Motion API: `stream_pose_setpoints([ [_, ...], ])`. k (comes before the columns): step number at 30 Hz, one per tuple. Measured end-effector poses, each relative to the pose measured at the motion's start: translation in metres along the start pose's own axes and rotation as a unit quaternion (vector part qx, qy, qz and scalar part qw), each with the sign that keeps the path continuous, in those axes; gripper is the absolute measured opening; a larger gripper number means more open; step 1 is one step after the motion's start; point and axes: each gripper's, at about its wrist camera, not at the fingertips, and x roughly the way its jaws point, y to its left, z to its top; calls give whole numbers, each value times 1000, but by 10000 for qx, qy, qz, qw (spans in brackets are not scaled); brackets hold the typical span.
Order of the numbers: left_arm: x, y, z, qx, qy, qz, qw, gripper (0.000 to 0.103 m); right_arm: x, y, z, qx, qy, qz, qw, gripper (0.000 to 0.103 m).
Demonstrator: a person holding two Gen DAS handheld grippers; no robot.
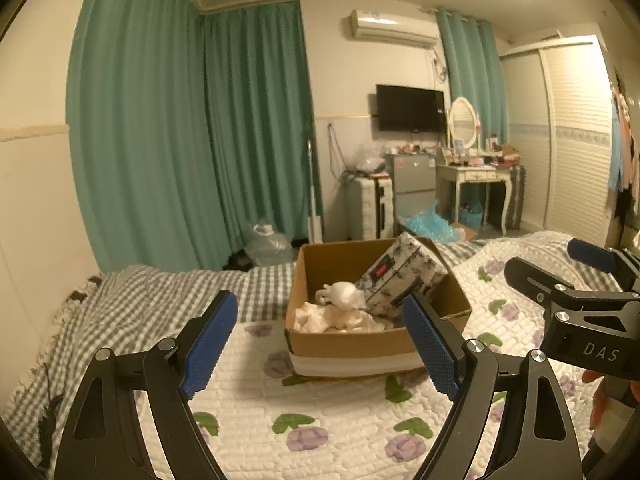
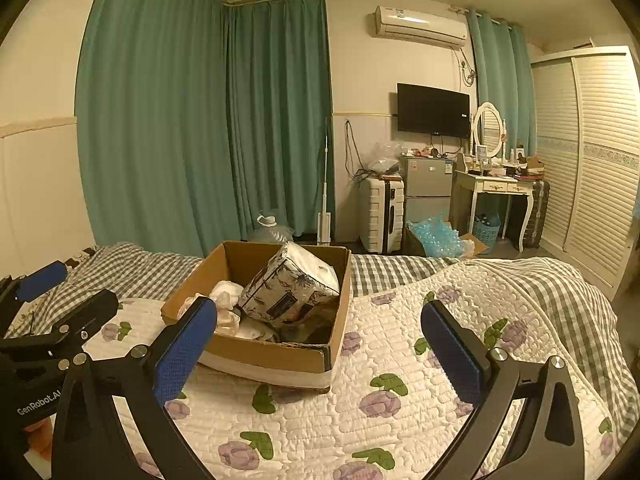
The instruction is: Organize soft objects
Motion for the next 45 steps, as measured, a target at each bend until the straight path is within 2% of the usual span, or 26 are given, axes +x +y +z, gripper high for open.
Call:
stream_pose_setpoints([
  [45,3,-1,-2,79,61,-47,9999,86,2,-1,-3,-42,64,19,10000,103],
])
